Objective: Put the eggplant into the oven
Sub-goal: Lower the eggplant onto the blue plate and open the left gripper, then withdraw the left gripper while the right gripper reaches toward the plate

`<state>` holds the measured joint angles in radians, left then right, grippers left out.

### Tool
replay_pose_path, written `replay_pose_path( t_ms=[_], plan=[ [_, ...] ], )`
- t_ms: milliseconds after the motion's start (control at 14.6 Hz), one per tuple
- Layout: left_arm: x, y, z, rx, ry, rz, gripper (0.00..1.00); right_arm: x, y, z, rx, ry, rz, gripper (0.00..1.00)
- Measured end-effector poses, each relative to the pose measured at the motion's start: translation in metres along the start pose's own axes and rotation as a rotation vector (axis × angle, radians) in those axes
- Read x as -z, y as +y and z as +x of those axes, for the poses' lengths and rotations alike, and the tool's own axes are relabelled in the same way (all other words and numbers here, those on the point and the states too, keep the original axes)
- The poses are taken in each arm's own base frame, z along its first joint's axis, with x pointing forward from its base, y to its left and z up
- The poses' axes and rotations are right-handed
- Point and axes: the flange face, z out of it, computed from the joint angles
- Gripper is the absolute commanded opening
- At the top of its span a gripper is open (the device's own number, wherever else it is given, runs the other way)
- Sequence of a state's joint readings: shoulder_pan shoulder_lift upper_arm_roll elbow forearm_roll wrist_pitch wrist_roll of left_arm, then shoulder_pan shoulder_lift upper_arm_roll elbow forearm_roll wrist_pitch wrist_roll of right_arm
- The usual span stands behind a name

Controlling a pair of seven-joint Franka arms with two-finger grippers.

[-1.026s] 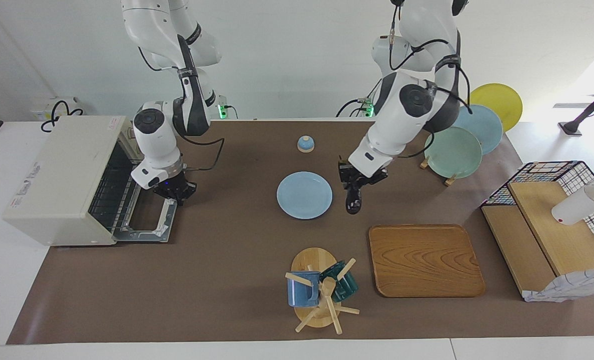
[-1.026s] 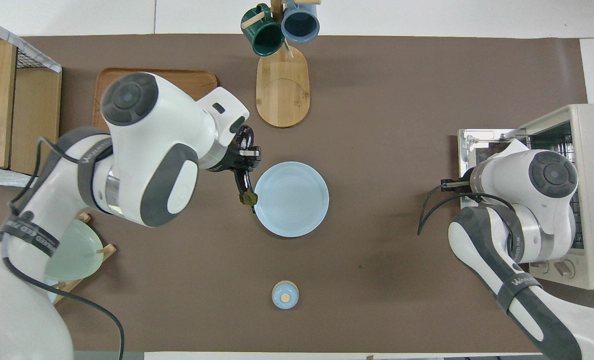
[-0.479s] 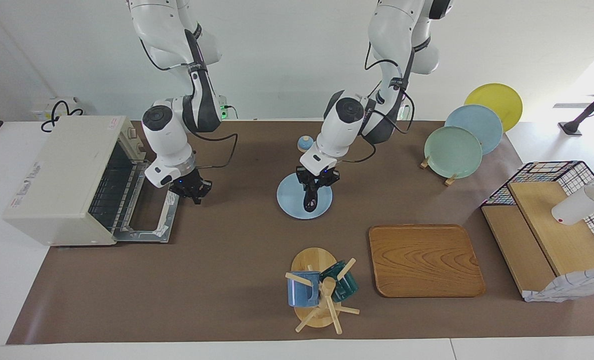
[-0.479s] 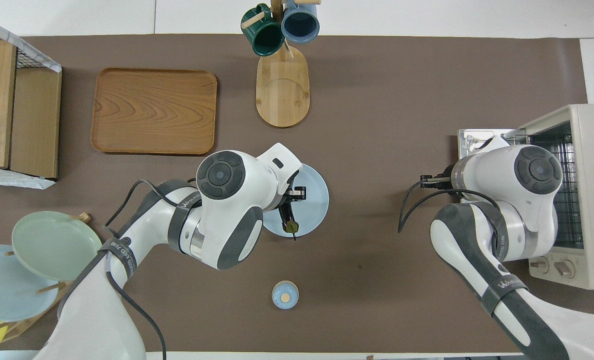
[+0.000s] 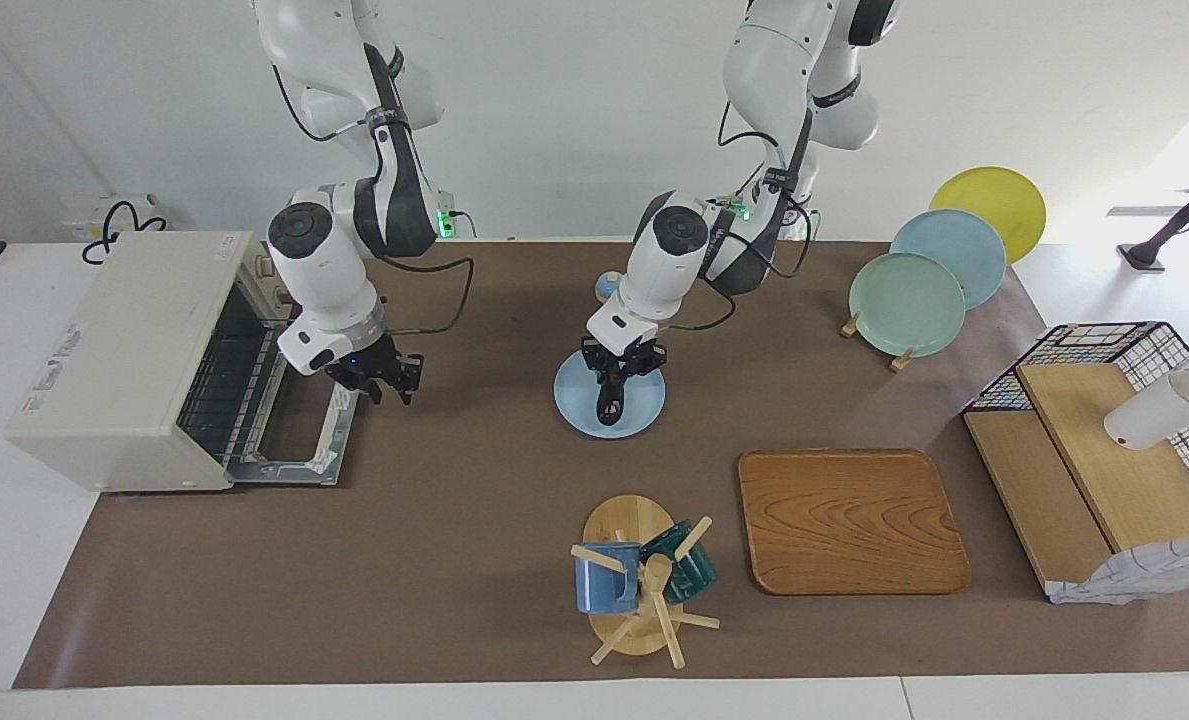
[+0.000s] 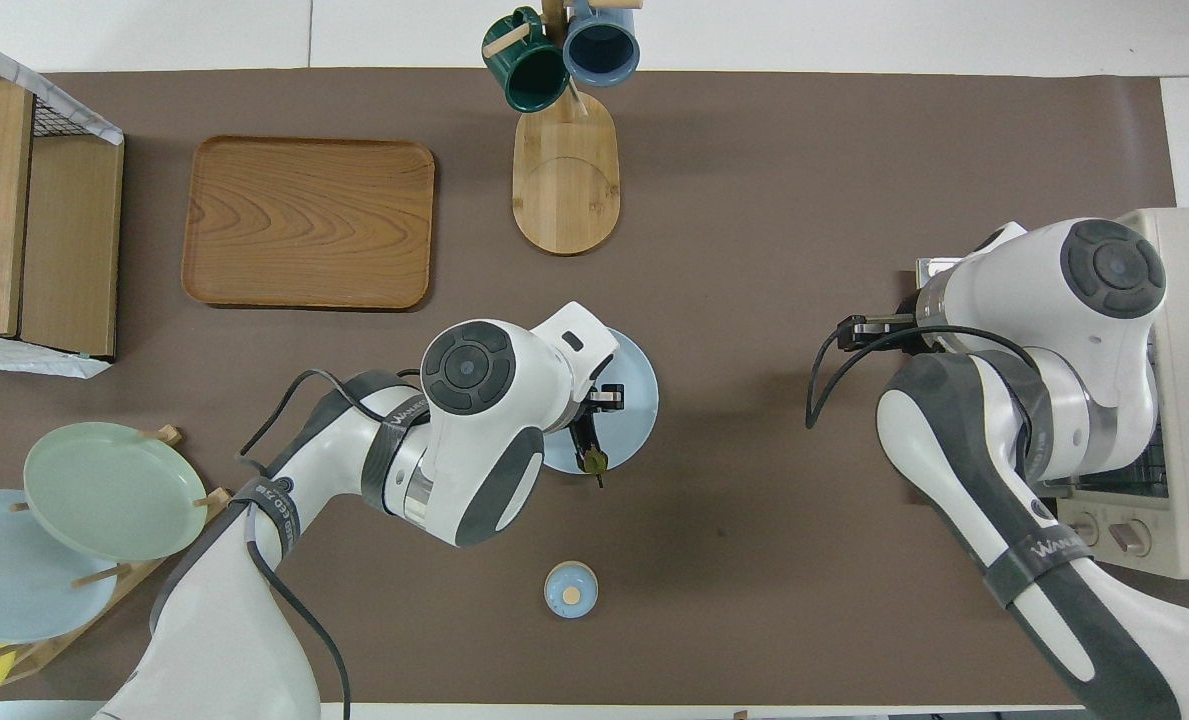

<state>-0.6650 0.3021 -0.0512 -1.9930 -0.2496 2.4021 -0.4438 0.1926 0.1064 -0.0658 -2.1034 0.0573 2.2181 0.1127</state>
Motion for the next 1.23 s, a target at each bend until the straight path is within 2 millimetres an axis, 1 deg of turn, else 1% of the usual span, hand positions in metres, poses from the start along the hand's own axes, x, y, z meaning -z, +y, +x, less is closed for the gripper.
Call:
replay_pose_path(
  t_ms=[137,274,342,410,479,547,615,752,889,957,1026,1094,1162,1231],
  plan=[
    [0.003,-0.004,0.003,0.008,0.004,0.000,1.00,-0.004,-0.003,0.000,0.012,-0.009,-0.002,1.00],
    [0.017,-0.015,0.013,0.030,0.009,0.000,1.00,-0.007,-0.011,-0.001,0.026,-0.013,-0.003,1.00],
    [0.032,-0.024,0.022,0.044,0.005,0.000,1.00,-0.005,-0.015,0.000,0.034,-0.012,-0.002,1.00],
    [0.052,-0.037,0.033,0.056,-0.001,-0.001,1.00,0.001,-0.022,0.002,0.046,-0.016,-0.002,1.00],
    [0.075,-0.054,0.044,0.067,-0.007,-0.002,1.00,0.011,-0.033,0.005,0.063,-0.018,-0.001,1.00],
    [0.102,-0.074,0.055,0.076,-0.013,-0.004,1.00,0.022,-0.050,0.007,0.088,-0.019,0.000,1.00],
    [0.129,-0.097,0.065,0.080,-0.019,-0.005,1.00,0.032,-0.073,0.009,0.105,-0.012,0.002,1.00],
    [0.182,-0.151,0.081,0.074,-0.018,0.014,1.00,0.045,-0.129,0.006,0.114,0.015,0.010,1.00],
    [0.221,-0.199,0.089,0.075,0.004,0.060,1.00,0.054,-0.195,-0.002,0.121,0.014,0.006,1.00],
    [0.236,-0.217,0.089,0.074,0.014,0.078,1.00,0.057,-0.231,-0.007,0.116,0.005,-0.016,1.00],
    [0.247,-0.232,0.087,0.068,0.016,0.097,1.00,0.057,-0.268,-0.010,0.101,0.003,-0.050,1.00],
    [0.255,-0.242,0.084,0.055,0.012,0.118,1.00,0.052,-0.303,-0.013,0.082,0.005,-0.073,1.00],
    [0.265,-0.250,0.079,0.046,0.006,0.138,1.00,0.041,-0.337,-0.016,0.069,0.010,-0.088,1.00],
    [0.273,-0.254,0.074,0.039,-0.001,0.157,1.00,0.026,-0.363,-0.021,0.068,0.015,-0.092,1.00]
  ],
)
